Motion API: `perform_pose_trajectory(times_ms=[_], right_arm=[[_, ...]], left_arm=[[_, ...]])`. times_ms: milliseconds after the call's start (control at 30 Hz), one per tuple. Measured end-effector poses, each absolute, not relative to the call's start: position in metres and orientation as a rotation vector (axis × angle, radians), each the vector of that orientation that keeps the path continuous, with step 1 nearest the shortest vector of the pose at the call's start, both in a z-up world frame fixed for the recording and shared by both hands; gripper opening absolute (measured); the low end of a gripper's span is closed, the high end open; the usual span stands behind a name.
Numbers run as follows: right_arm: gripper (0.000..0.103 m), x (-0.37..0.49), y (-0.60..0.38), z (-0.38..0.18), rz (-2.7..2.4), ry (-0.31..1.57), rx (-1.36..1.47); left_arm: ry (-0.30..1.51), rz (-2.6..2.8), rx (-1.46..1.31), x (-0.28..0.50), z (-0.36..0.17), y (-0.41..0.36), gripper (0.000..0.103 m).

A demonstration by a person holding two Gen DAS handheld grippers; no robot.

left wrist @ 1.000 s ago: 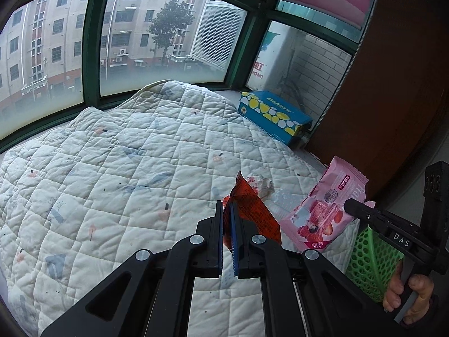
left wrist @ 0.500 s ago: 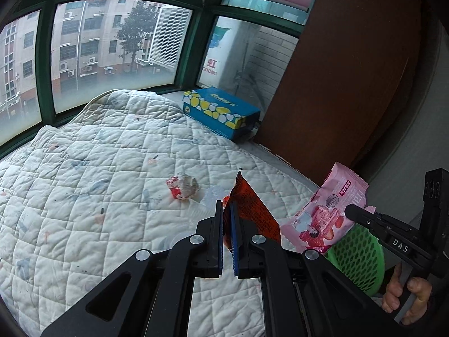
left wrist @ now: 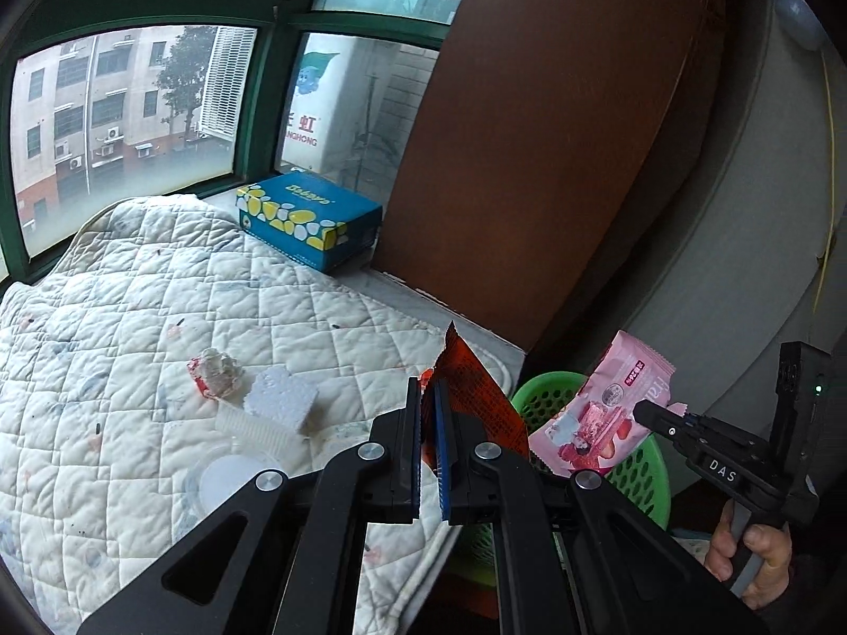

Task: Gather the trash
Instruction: 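Drop the pink wrapper into the basket with the right tool while the left tool drops the red wrapper, then move both tools back over the clear lid on the bed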

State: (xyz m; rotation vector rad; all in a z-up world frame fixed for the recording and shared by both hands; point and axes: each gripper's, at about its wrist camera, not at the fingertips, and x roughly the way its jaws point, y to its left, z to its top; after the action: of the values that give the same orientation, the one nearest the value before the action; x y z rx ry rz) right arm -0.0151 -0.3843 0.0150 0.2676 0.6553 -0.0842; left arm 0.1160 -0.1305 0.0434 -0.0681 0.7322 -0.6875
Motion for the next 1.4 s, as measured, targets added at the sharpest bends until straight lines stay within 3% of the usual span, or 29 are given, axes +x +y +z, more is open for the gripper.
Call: perform_pose_trajectory(times_ms=[333,367,433,767,933,1133,1400], right_arm=[[0.018,-0.04,-0.422,-0.002,-0.172,0.683,0.312],[0.02,-0.042,-0.426,-0.003,-0.172,0.683,0.323],[0.036,-0.045,-0.432,-0.005,-0.188,0.678,0.336],[0.041,-0.07,-0.454,-0.005,-0.24,0.644,0.371],[0.055,-0.082,-0.46,0.001,-0.259,0.604,0.376],[0.06,-0.089,-0.464,0.005,-0.27,0.585,0.384],[0.061,-0.094,-0.467,0.003,-0.27,0.586,0.399]], left_arm=[[0.737,-0.786,-0.02,0.099,0.047,-0.185,0.005],[0.739,-0.795,-0.013,0.096,0.047,-0.19,0.005],[0.745,-0.809,0.001,0.092,0.045,-0.2,0.005],[0.803,-0.857,0.057,0.081,0.025,-0.242,0.005],[0.835,-0.872,0.077,0.078,0.014,-0.259,0.005],[0.874,-0.894,0.097,0.074,0.003,-0.277,0.012],[0.888,-0.891,0.12,0.066,-0.007,-0.283,0.044]])
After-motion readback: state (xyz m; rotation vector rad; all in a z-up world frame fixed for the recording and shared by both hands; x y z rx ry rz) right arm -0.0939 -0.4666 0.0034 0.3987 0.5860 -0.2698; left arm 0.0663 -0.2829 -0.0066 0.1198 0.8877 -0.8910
